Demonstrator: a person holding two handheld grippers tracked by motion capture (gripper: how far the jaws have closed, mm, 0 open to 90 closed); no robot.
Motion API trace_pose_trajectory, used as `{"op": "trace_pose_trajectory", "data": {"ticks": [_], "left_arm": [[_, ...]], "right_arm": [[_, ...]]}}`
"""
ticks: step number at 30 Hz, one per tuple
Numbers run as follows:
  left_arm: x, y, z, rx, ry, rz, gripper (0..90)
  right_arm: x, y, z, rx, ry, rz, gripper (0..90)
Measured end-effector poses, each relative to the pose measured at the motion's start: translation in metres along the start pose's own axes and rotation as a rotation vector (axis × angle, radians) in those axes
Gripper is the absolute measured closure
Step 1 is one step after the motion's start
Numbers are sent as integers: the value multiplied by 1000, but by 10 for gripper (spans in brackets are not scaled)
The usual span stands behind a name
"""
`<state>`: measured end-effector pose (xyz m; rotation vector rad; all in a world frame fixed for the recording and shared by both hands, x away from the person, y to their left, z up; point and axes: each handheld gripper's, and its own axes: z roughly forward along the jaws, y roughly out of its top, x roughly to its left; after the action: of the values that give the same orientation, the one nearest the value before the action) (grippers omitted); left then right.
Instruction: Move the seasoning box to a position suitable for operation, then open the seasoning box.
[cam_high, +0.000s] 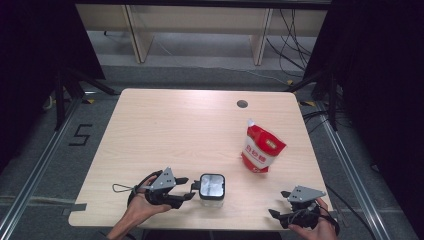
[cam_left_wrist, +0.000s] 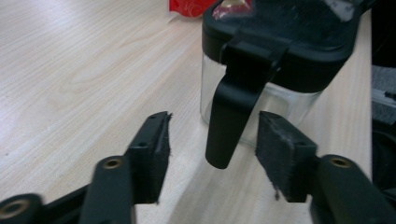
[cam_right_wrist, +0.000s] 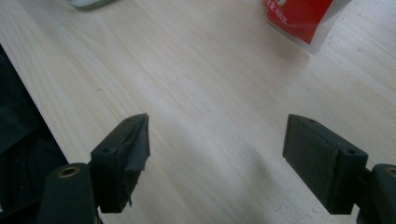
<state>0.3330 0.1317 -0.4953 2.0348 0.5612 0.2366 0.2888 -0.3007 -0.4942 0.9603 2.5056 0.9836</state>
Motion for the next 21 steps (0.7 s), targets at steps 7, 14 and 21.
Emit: {"op": "trace_pose_trajectory", "data": {"ticks": [7,14,21], "left_arm": [[-4,4,-19,-44,27,-3,336],[-10,12,-27,-49,49,-37,362],[-9,17,-33,-76,82,-69,508]], "right_arm": [[-1,1,1,-9,-3,-30,239],[-1,4,2,-12,8,-21,239],[2,7,1,-47,11,-22,248]]}}
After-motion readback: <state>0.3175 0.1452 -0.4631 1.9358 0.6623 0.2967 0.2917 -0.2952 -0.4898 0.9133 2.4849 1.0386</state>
